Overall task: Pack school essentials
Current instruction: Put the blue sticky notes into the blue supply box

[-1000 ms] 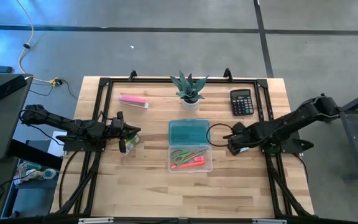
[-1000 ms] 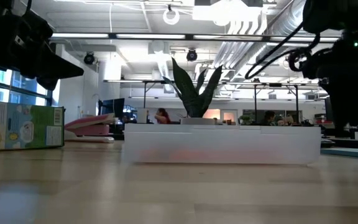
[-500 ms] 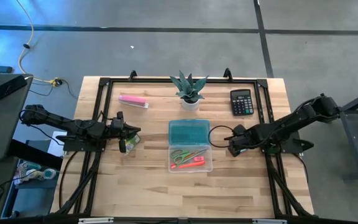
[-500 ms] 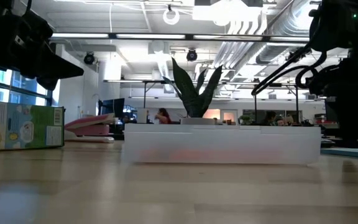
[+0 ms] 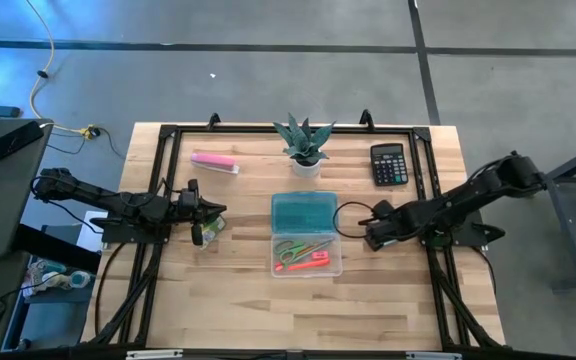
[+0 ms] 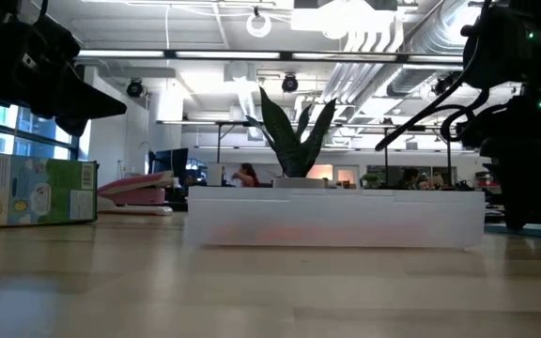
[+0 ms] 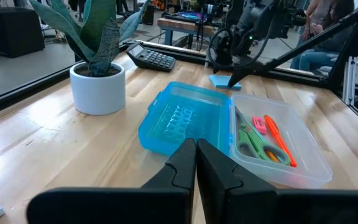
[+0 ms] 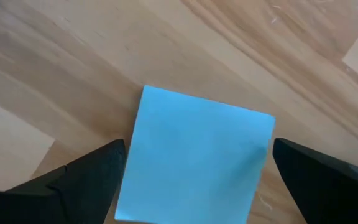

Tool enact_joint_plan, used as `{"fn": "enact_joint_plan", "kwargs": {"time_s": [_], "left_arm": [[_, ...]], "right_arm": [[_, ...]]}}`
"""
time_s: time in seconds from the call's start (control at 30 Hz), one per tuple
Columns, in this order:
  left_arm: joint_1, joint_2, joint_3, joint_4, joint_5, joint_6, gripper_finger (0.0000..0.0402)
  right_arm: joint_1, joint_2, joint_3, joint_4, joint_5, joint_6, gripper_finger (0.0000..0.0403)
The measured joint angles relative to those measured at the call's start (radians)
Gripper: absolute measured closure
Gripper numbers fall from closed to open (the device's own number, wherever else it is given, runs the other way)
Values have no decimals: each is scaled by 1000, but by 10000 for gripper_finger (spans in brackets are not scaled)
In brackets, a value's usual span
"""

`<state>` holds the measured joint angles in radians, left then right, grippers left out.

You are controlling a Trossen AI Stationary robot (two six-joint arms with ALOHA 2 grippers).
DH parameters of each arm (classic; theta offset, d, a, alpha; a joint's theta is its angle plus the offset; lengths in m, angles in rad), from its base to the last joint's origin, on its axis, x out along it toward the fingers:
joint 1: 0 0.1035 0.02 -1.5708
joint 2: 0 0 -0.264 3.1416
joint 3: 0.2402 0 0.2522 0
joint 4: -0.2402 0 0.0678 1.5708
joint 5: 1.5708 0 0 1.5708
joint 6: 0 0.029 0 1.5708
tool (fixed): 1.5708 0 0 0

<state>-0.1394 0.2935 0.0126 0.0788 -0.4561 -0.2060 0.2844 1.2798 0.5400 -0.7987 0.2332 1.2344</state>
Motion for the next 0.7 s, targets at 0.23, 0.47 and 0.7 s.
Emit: {"fn": "enact_joint_plan", "kwargs": {"time_s": [0.23,0.47,0.7], "left_arm": [[0,0,0,0,0,0,396],[0,0,0,0,0,0,396],[0,0,0,0,0,0,396]], "right_arm": [[0,53,4,3,5,24,2],[0,58,3,-1,2,37,3],[0,59,2,3,-2,57,3]]}}
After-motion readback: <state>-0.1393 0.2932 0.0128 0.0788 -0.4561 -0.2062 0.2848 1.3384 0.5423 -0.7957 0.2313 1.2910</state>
